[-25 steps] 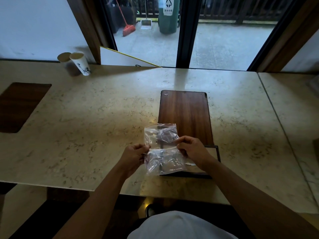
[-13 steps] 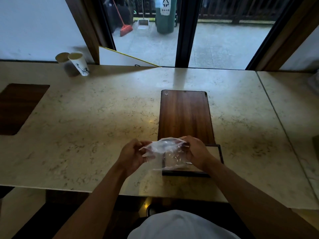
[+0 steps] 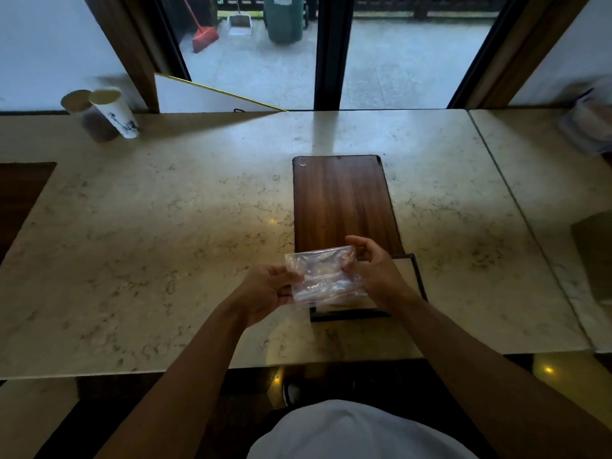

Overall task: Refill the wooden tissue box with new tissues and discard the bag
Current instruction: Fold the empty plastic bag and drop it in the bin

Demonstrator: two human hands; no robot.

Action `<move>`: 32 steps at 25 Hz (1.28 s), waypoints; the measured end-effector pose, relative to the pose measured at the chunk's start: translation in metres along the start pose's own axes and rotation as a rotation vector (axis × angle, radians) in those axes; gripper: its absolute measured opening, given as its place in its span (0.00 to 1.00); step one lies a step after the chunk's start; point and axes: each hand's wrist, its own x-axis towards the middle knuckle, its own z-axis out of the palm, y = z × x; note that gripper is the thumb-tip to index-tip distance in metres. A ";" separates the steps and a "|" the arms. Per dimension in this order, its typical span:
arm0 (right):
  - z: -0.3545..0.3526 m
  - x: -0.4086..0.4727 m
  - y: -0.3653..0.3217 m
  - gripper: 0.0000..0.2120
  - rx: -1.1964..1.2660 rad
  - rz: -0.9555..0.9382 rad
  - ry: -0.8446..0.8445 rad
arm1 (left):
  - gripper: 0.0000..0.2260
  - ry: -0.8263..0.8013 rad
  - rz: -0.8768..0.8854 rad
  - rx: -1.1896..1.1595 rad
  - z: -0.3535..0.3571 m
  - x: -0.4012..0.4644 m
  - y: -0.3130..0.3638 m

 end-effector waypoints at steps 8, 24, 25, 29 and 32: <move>-0.050 -0.032 0.021 0.30 0.151 0.043 0.205 | 0.07 -0.033 0.048 0.213 0.049 0.029 0.009; -0.287 -0.205 0.059 0.13 0.485 -0.056 0.630 | 0.04 -0.214 -0.028 0.554 0.368 0.086 -0.068; -0.305 -0.221 0.067 0.13 0.499 -0.055 0.677 | 0.04 -0.243 -0.031 0.587 0.392 0.087 -0.080; -0.366 -0.285 0.103 0.11 0.554 -0.042 0.852 | 0.04 -0.344 -0.072 0.716 0.483 0.090 -0.128; -0.391 -0.323 0.127 0.08 0.601 0.015 0.963 | 0.04 -0.399 -0.093 0.831 0.532 0.095 -0.162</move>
